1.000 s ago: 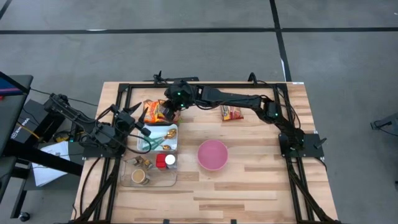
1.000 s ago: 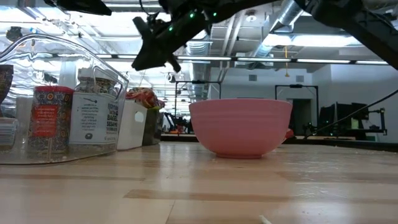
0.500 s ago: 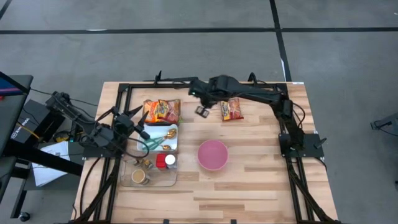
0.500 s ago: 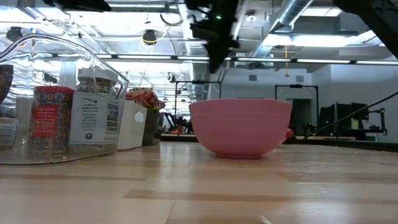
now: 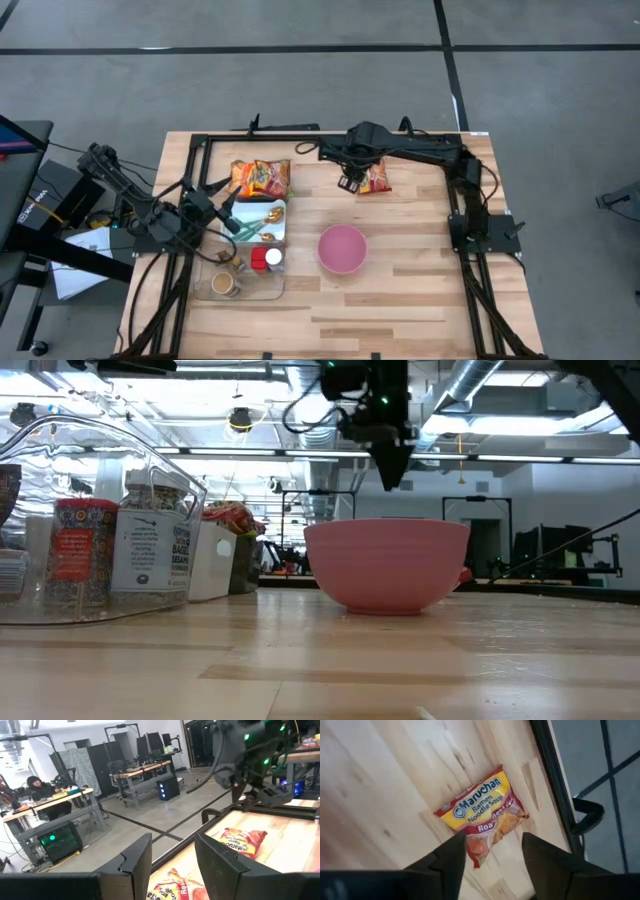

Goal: Pick & Place Food Item
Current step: Put the red noodle pack into the black transparent bin

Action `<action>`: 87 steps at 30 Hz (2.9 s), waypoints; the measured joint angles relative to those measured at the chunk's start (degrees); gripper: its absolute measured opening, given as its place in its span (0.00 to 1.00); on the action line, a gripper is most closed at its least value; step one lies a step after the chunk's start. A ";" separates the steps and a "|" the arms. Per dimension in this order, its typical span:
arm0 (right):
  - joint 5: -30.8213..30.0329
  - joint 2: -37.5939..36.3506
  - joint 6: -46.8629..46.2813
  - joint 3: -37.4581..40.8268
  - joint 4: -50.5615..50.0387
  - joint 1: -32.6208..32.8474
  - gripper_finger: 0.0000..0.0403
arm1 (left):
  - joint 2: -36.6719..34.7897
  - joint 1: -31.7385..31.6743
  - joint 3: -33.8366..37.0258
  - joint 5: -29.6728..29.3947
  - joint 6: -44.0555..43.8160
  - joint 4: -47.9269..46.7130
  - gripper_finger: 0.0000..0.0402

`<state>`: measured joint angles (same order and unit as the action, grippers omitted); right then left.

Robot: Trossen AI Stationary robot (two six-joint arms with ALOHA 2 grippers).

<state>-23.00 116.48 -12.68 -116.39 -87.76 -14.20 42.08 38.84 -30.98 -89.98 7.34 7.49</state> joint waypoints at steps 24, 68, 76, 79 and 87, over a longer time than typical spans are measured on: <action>15.64 -45.01 -9.84 81.47 66.13 -12.76 0.41 | 2.94 0.64 -0.02 -0.04 -0.28 3.31 0.36; 15.62 -37.71 -4.79 83.86 77.28 -12.72 0.02 | 2.94 0.62 -0.02 -0.04 -0.16 3.26 0.36; 15.58 -48.06 -4.78 83.88 76.46 -9.08 0.00 | 3.05 0.60 -0.02 5.40 1.30 3.26 0.36; 15.39 -52.77 -4.77 83.88 76.45 -7.78 0.00 | 4.82 -0.56 -0.02 11.53 4.64 3.29 0.36; 16.22 -63.26 -1.30 81.94 75.66 -6.02 0.00 | 14.88 -10.21 -0.02 24.73 15.79 18.58 0.36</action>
<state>-6.78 53.22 -13.99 -34.45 -12.10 -20.22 56.96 28.63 -31.00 -65.25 23.12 26.06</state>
